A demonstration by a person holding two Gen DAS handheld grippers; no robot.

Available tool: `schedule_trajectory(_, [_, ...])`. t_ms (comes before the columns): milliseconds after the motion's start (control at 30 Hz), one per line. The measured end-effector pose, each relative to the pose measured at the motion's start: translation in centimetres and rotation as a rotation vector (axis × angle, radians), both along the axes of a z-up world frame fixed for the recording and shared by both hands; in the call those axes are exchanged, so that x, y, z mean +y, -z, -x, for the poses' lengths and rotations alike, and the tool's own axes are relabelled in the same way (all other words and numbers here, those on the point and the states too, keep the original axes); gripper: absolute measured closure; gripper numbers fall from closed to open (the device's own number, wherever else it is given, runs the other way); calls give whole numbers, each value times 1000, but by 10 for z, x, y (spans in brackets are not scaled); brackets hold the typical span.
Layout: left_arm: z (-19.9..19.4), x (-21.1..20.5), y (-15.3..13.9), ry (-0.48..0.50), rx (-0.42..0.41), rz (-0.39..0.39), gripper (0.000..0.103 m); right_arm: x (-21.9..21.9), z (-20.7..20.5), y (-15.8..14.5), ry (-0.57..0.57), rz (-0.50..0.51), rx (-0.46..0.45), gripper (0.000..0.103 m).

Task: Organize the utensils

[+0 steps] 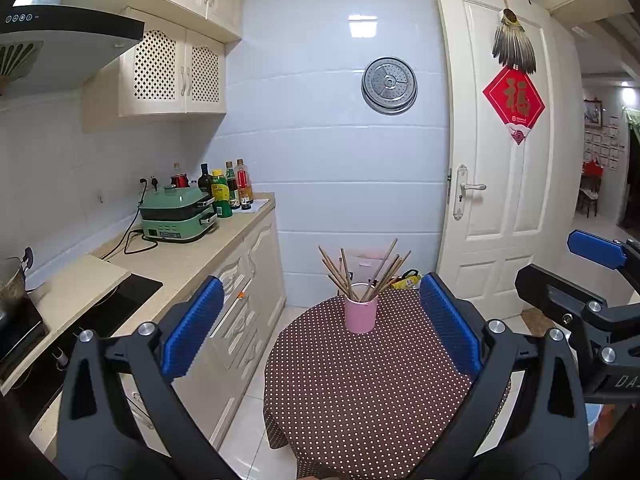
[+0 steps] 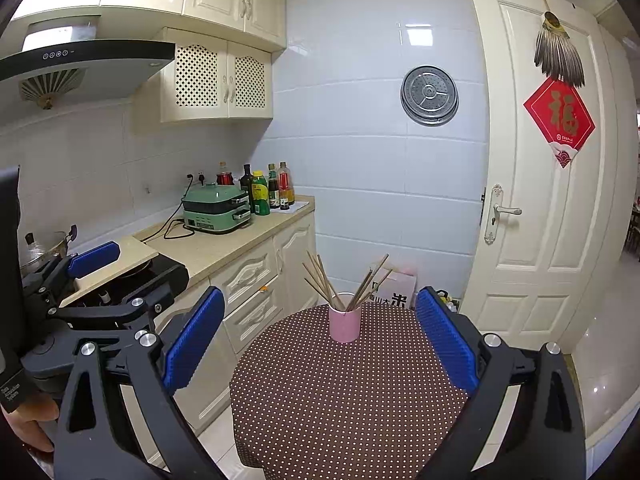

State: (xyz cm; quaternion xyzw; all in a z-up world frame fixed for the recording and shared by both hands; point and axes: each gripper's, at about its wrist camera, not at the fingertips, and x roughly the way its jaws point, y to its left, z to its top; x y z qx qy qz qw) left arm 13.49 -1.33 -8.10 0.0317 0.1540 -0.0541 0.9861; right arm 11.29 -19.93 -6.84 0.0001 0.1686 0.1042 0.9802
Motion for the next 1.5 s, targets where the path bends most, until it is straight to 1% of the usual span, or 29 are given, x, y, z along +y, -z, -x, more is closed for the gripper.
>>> schedule_trajectory(600, [1, -2, 1, 1, -10, -11, 7, -5, 0, 1, -3, -5, 5, 10])
schedule_trajectory(1500, [-3, -5, 3, -10, -4, -14, 7, -8, -5, 3, -9, -12, 16, 10])
